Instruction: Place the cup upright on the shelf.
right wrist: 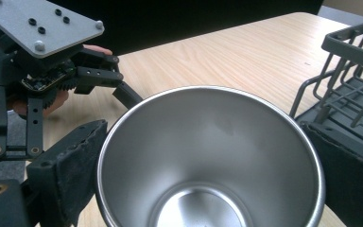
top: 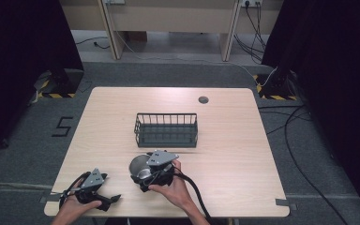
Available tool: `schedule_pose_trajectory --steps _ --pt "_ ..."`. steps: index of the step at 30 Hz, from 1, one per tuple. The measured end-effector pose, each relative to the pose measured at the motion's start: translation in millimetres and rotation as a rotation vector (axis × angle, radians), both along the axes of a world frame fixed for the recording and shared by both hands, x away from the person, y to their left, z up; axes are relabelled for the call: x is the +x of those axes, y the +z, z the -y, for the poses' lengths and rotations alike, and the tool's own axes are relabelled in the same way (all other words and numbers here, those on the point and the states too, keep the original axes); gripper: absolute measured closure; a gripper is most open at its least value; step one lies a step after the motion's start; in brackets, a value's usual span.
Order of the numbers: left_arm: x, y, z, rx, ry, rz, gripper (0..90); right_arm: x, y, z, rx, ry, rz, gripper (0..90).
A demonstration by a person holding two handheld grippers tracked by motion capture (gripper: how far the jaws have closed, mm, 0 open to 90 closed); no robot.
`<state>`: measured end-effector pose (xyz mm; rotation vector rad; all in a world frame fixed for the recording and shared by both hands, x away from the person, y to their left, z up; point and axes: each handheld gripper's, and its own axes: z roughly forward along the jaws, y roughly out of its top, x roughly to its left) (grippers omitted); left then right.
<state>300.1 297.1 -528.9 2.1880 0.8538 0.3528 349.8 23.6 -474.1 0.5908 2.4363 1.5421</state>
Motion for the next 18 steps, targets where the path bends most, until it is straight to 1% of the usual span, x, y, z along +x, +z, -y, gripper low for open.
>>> schedule_pose_trajectory --steps 3,5,8,11,14,18 --pt "0.0 0.0 0.0 0.000 0.000 0.000 0.0 -1.0 0.3 0.1 -0.001 -0.011 0.003 6.0" --pt "0.0 0.0 0.0 -0.001 0.000 0.000 0.0 -1.4 0.9 0.6 -0.005 -0.019 0.014 6.1" --pt "0.0 -0.1 0.1 -0.003 0.001 0.000 0.0 -1.5 3.7 2.8 0.009 -0.025 0.025 6.1" --pt "0.0 -0.1 0.1 -0.002 0.001 0.000 0.0 -0.7 9.4 6.5 0.022 -0.029 0.021 6.1" --pt "-0.1 -0.1 0.1 -0.003 0.001 0.000 0.0 1.1 15.2 11.2 0.016 -0.042 0.031 6.1" --pt "0.0 -0.1 0.1 -0.002 0.001 0.000 0.0 5.9 23.0 21.4 0.025 -0.059 0.032 6.1"
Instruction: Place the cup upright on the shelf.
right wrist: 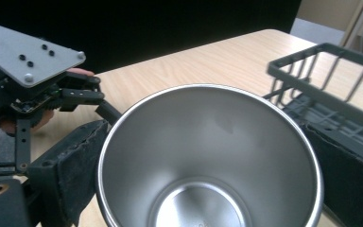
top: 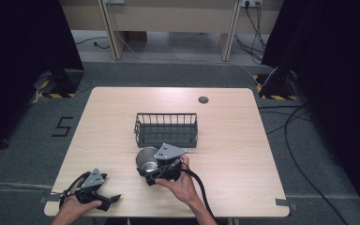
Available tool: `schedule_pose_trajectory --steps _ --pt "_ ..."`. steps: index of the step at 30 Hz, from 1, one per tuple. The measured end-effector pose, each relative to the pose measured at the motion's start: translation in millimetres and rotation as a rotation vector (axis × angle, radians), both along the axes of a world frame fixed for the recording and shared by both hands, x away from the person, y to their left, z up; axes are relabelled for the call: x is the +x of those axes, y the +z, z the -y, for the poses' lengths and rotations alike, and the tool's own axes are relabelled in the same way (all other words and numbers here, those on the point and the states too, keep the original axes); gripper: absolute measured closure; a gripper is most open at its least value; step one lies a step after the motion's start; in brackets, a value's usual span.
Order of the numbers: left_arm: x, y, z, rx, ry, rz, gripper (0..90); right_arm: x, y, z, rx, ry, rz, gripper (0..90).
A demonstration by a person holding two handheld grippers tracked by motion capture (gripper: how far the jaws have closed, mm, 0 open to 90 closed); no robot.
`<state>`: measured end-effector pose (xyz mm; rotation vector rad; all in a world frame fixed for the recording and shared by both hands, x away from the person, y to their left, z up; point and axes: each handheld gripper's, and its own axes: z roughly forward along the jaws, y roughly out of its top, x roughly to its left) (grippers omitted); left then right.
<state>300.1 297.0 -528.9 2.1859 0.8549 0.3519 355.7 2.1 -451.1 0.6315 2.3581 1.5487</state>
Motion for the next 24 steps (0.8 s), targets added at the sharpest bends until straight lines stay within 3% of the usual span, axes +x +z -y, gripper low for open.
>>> schedule_pose_trajectory --steps 24 --pt "-0.1 0.1 -0.1 0.002 -0.001 0.000 0.0 29.0 38.9 32.7 -0.002 -0.040 -0.014 6.2"
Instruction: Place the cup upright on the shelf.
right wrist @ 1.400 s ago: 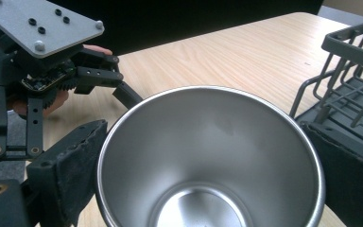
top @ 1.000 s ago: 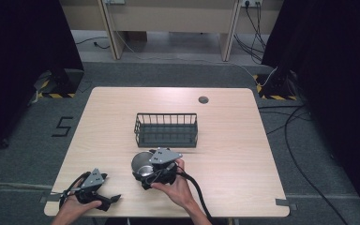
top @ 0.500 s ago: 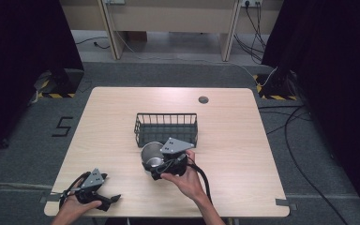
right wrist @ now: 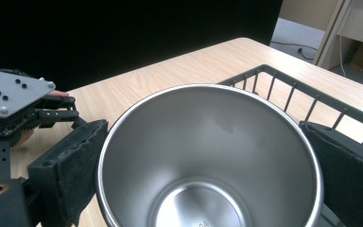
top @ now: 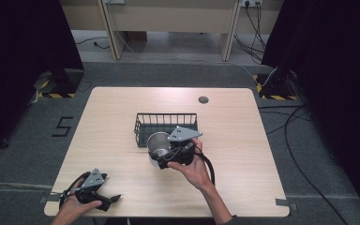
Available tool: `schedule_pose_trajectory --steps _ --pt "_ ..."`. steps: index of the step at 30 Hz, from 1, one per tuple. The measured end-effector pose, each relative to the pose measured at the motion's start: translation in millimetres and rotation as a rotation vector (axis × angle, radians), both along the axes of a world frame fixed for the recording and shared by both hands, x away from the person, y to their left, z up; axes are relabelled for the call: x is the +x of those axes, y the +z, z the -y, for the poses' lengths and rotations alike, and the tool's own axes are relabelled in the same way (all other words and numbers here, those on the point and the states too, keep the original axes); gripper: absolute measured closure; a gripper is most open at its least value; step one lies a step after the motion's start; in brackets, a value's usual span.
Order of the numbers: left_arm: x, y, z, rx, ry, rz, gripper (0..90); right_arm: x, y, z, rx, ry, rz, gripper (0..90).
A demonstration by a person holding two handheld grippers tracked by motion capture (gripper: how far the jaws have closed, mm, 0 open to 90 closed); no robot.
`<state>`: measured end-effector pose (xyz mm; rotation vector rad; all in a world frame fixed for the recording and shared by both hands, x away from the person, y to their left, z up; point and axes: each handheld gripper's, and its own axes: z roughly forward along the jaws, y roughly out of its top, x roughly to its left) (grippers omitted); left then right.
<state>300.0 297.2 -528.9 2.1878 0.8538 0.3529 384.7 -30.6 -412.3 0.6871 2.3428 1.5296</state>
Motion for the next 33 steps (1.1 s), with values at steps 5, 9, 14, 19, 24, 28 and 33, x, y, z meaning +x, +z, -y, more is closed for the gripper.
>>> schedule_pose_trajectory --steps 5,9,14,19,24,28,33 --pt "-0.1 0.0 0.1 0.000 0.001 0.000 0.0 3.7 6.5 4.1 0.005 -0.004 0.004 6.1" --pt "0.1 0.0 0.0 0.000 0.000 0.001 0.0 7.7 16.1 8.9 0.006 -0.004 0.003 6.2" --pt "0.0 -0.2 0.2 -0.004 0.002 0.001 0.0 11.4 22.1 11.4 0.000 -0.010 0.003 6.1" --pt "0.0 -0.2 0.3 -0.005 0.003 0.001 0.0 17.0 29.7 13.3 0.001 -0.014 0.001 6.2" --pt "0.0 -0.1 0.2 -0.004 0.002 0.001 0.0 22.7 40.7 14.5 0.001 -0.020 0.011 6.2" --pt "0.0 0.1 -0.1 -0.002 0.000 -0.001 0.1 30.4 51.4 15.2 -0.001 -0.032 0.019 6.2" --pt "-0.1 0.1 -0.1 -0.003 0.000 -0.001 0.0 42.0 60.3 14.6 -0.015 -0.045 0.017 6.2"
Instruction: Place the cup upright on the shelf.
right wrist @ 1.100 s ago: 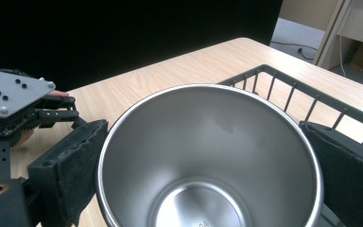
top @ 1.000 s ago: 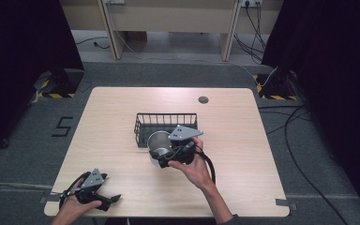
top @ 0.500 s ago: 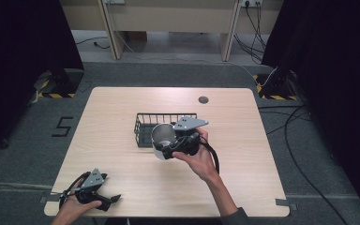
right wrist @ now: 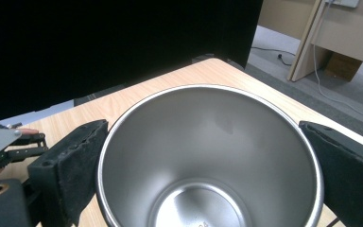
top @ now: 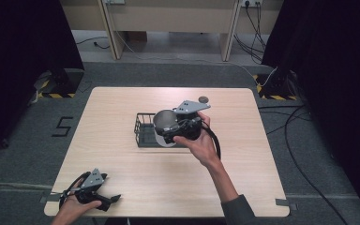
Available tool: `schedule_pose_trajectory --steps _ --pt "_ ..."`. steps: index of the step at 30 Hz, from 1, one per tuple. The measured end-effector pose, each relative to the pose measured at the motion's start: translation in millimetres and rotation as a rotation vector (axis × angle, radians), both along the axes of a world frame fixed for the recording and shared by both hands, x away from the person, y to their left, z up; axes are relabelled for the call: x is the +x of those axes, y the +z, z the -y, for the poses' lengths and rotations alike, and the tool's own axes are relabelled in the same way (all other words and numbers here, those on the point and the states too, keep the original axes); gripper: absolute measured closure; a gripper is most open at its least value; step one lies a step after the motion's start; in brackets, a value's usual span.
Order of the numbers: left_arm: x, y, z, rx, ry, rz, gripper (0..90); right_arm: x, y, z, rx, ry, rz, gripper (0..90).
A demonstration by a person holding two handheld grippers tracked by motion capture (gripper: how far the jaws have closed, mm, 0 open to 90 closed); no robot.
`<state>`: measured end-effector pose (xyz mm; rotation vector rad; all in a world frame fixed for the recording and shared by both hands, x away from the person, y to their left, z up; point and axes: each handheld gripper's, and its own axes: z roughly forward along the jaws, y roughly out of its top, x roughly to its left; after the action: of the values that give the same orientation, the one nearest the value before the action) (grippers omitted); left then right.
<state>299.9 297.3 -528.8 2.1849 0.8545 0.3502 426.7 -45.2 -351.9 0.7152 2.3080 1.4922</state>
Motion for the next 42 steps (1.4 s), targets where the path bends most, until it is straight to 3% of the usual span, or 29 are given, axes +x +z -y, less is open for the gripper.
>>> schedule_pose_trajectory --steps 13,29,42 --pt "0.0 0.0 -0.1 0.000 -0.001 0.000 0.1 26.0 8.9 -6.5 -0.014 -0.011 -0.012 6.2" --pt "-0.1 0.1 -0.2 0.001 -0.002 -0.001 0.0 60.3 2.3 -19.2 -0.047 -0.001 -0.025 6.2" --pt "-0.1 0.1 -0.2 0.001 -0.002 -0.001 0.1 76.1 -7.4 -22.1 -0.063 -0.006 -0.032 6.2"
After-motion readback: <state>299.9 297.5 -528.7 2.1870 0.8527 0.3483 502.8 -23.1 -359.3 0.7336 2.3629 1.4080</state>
